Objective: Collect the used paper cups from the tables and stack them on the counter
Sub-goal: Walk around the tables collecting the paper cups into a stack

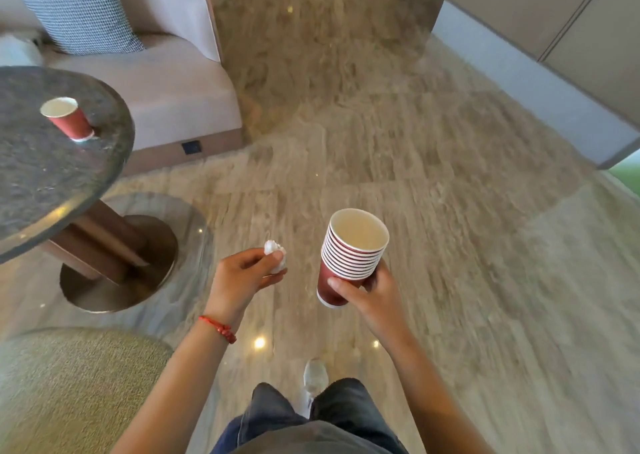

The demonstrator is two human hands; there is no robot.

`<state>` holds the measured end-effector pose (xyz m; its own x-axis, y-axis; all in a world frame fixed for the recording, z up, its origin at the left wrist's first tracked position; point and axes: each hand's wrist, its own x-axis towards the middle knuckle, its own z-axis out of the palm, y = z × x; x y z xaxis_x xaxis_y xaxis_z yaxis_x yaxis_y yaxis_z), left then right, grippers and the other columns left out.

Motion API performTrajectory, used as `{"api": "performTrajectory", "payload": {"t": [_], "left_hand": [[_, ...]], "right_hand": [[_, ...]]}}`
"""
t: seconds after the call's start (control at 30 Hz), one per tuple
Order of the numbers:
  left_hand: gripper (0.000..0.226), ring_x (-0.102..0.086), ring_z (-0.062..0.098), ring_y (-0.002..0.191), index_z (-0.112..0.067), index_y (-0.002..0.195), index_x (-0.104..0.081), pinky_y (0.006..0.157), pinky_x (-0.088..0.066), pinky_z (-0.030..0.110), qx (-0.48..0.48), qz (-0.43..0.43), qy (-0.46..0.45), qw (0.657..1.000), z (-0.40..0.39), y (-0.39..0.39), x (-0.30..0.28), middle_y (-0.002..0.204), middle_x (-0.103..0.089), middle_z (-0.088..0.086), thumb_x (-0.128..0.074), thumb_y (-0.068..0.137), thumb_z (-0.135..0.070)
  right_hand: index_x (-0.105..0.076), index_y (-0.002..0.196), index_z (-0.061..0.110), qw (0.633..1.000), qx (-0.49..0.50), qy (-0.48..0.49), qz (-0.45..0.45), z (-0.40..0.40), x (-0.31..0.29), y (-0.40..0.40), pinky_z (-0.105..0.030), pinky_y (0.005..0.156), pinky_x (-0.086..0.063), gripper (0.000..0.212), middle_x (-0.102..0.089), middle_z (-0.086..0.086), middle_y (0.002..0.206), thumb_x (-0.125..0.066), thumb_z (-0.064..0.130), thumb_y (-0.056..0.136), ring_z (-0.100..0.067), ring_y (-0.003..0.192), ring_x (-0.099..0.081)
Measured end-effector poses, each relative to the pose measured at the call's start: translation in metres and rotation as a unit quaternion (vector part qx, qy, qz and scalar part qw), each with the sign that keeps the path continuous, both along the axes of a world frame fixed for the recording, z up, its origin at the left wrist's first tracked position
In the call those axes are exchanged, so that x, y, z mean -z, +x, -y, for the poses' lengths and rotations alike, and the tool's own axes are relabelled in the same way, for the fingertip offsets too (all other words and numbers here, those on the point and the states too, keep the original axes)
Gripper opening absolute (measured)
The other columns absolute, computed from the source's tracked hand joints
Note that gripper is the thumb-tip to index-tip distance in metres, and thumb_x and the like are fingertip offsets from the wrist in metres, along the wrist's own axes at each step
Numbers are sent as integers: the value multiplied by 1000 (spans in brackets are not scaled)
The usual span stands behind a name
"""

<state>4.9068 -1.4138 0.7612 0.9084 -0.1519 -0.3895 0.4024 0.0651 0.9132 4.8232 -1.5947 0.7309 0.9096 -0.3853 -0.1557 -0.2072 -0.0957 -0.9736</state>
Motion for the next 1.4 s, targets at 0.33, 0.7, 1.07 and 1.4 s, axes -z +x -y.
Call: {"api": "performTrajectory", "payload": {"t": [0.33, 0.7, 1.07, 1.4], "left_hand": [[11, -71, 12, 70, -19, 73, -70, 57, -53, 16, -68, -10, 40, 997, 16, 137, 4, 80, -71, 1, -64, 82, -17], [10, -71, 15, 69, -15, 71, -74, 59, -54, 18, -110, -10, 11, 994, -24, 348, 5, 74, -73, 5, -68, 80, -14], [7, -70, 13, 70, -14, 75, -71, 63, -56, 20, -196, -28, 12, 980, -45, 473, 6, 84, -71, 8, -67, 80, -14], [19, -64, 35, 94, -20, 63, -75, 93, -49, 49, -392, -46, 10, 919, -61, 548, -4, 90, -69, 15, -66, 80, -17]], "right_hand": [[-59, 110, 26, 997, -67, 18, -19, 27, 7, 165, -28, 80, -55, 62, -69, 7, 102, -80, 45, 54, -13, 99, -65], [-57, 113, 23, 994, -107, 20, -14, -3, 2, 383, -33, 84, -55, 68, -68, 4, 105, -80, 45, 53, -12, 100, -64], [-57, 111, 25, 980, -197, 38, -16, -17, 4, 547, -23, 77, -53, 66, -69, 6, 104, -80, 44, 52, -9, 99, -65], [-60, 107, 28, 911, -409, 42, -13, -50, -1, 720, -19, 75, -52, 58, -69, 12, 102, -82, 41, 55, -8, 97, -65]]}}
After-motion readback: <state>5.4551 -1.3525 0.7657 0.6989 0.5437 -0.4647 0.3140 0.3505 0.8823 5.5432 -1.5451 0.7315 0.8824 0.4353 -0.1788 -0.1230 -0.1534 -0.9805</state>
